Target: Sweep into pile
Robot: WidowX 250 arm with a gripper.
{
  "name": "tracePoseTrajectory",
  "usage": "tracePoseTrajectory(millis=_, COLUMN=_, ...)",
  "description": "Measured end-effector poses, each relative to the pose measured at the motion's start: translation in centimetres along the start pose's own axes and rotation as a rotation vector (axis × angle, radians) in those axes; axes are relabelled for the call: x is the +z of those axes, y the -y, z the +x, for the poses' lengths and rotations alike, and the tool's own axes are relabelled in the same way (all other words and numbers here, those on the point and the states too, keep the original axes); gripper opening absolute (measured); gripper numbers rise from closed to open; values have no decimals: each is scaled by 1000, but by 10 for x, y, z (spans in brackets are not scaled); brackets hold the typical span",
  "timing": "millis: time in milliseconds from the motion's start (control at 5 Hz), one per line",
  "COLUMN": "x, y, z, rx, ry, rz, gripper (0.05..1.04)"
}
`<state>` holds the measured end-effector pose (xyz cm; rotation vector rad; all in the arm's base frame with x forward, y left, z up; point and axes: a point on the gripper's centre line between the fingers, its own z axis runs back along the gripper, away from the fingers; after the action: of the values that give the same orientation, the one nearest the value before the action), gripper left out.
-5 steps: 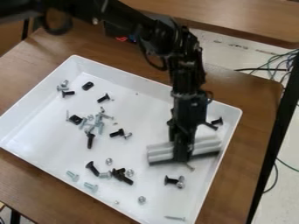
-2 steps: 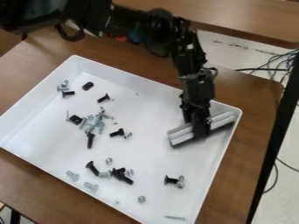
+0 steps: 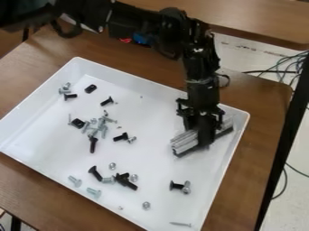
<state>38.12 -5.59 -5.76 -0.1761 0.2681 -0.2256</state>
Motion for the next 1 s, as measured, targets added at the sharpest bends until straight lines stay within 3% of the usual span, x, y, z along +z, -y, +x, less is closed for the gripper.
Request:
tracePoseTrajectory(millis=200, x=1, y=-15, z=-6, rx=42, ry=-32, rz=70, gripper=361)
tracePoseTrajectory(millis=400, x=7, y=-70, z=-35, rx=199, ry=51, rz=71, gripper=361)
tracePoseTrajectory(millis=600, x=12, y=-149, z=-65, rx=418, ry=189, rz=34, gripper=361)
tracePoseTrajectory(millis=800, x=15, y=-190, z=-84, rx=510, ry=247, rz=21, gripper=361)
tracePoseTrajectory(millis=1000, x=15, y=-210, z=-99, rx=558, ry=257, rz=13, gripper=361)
